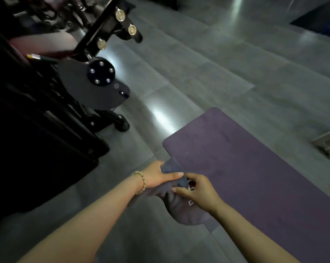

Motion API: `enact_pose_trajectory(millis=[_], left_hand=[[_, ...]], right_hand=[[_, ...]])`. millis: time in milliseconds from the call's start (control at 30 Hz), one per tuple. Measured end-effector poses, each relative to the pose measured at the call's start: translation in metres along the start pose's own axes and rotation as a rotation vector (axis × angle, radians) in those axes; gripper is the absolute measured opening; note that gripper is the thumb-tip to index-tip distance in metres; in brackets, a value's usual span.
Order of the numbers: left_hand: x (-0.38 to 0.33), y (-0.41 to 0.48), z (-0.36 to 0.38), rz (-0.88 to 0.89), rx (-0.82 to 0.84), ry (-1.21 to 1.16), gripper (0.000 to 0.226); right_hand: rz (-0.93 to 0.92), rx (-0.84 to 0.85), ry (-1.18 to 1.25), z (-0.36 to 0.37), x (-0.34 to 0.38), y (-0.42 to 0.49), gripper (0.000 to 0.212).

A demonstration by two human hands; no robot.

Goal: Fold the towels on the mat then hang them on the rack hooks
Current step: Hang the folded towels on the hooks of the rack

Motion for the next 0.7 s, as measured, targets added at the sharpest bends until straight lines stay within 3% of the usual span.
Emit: enact_pose_trajectory(millis=[67,167,267,333,367,500,633,700], left_hand=[[0.026,-0.036,-0.05,-0.009,-0.026,-0.031,0.044],[0.072,-0.091,-0.131,0.003,-0.057,-0.105,0.034],[0.109,-0.145,-0.211,0.044,-0.028,-0.072,0.032],[0.132,-0.182,-0.262,0.058,0.018,0.021,0.034],[0.145,-0.201,-0.287,0.056,0.034,0.06,0.036],[0.189,-0.27,-0.38,0.064,0.023,0.12,0.035],[0.233,-0.34,-0.454,0.097,-0.11,0.112,0.023],[0.262,-0.37,-0.485,0.108,-0.268,0.098,0.025]], right_hand=[[0.002,0.082,0.049,0.044,0.032,0.01,0.037],[0.01,0.159,0.097,0.113,0.084,0.028,0.029],[-0.113,0.101,0.02,0.171,0.153,0.057,0.064],[-0.219,0.157,-0.132,0.216,0.204,0.082,0.086],[-0.252,0.222,-0.237,0.244,0.228,0.095,0.088],[-0.286,0.489,-0.465,0.352,0.299,0.144,0.053],[-0.283,0.7,-0.298,0.44,0.353,0.163,0.055],[-0.319,0.691,-0.163,0.47,0.381,0.168,0.04]])
Point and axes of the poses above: each hand's wrist, its own y-axis towards the middle knuckle, its own z-axis out of the palm, x = y × z, the point moved 5 cm from there along y, towards the middle knuckle, and after that the axes turned 4 degrees about x, right-handed, at the moved point
